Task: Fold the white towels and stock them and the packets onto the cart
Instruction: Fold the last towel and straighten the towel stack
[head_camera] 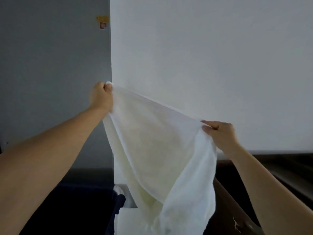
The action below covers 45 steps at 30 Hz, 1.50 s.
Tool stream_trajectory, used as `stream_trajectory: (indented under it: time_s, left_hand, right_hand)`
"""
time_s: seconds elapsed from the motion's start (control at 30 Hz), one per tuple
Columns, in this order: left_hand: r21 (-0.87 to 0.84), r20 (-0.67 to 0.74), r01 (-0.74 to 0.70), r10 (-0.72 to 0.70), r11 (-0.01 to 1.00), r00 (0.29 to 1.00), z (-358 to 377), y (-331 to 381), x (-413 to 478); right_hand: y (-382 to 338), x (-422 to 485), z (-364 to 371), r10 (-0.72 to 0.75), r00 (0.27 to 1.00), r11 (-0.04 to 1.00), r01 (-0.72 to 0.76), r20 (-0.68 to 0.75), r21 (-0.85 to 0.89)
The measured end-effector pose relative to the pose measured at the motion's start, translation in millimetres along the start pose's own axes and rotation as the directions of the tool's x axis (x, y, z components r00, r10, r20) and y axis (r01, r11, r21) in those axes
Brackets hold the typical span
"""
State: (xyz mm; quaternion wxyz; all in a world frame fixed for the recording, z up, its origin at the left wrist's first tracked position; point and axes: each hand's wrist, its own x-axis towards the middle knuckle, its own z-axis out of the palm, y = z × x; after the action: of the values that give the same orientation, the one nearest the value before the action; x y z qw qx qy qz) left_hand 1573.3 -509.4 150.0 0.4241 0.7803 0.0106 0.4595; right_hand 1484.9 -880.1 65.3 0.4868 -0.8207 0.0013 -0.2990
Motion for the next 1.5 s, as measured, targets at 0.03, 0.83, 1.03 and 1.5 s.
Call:
stream_trajectory:
  time_s: [0.03, 0.83, 1.03, 1.5]
  left_hand:
    - [0.020, 0.005, 0.020, -0.020, 1.000, 1.000, -2, -9, -1]
    - [0.132, 0.212, 0.114, -0.141, 0.985, 0.967, 8, -80, -59]
    - [0.147, 0.206, 0.200, -0.228, 0.969, 0.952, 14, -91, -72]
    - [-0.077, 0.965, 0.028, 0.067, 0.997, 0.254, 36, 10, -181]
  right_hand:
    - [0, -1, 0, -0.003, 0.996, 0.998, 0.008, 0.087, -0.057]
    - [64, -33, 13, 0.198, 0.943, 0.978, -0.206, 0.267, 0.003]
    - [66, -31, 14, 0.268, 0.936, 0.928, -0.315, 0.230, 0.199]
    - [-3, -51, 87, 0.027, 0.938, 0.999, -0.016, 0.346, -0.035]
